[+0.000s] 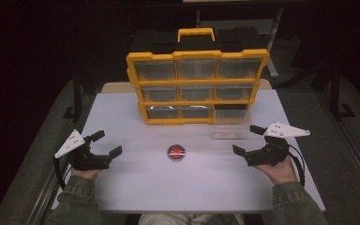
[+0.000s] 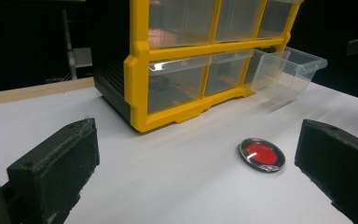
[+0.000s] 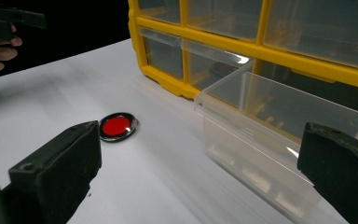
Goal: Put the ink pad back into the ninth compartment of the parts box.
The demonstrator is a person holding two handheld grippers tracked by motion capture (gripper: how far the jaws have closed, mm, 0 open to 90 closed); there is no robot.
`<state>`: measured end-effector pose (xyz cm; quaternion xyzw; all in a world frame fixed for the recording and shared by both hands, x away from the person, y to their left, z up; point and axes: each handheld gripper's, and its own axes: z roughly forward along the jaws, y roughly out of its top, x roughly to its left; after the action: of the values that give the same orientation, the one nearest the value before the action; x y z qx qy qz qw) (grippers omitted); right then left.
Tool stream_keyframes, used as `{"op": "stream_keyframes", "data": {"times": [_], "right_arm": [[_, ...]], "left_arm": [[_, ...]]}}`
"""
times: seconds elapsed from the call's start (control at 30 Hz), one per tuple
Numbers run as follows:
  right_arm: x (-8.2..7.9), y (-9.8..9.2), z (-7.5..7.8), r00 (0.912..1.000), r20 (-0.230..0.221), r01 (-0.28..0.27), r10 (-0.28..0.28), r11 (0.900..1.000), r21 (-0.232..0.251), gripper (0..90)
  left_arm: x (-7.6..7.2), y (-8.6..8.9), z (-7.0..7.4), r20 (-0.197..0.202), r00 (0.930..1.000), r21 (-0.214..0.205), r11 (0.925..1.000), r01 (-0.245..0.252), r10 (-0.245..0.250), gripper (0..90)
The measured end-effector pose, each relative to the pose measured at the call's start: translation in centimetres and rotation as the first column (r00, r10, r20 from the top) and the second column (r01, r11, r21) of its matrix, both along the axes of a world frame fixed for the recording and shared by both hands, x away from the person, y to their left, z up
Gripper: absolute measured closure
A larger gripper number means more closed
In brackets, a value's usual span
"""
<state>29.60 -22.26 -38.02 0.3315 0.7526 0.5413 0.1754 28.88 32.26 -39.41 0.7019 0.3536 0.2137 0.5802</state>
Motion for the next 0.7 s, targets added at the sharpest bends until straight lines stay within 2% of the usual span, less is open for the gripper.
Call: {"op": "stream_keyframes", "data": {"times": [0.7], "right_arm": [[1.1, 2.9, 0.1, 0.9978, -0.012, -0.065, 0.065, 0.9975, -0.027, 0.0]], "left_arm": [[0.0, 0.0, 0.1, 0.009, 0.9999, 0.004, 1.0, -0.008, 0.008, 0.0]]}}
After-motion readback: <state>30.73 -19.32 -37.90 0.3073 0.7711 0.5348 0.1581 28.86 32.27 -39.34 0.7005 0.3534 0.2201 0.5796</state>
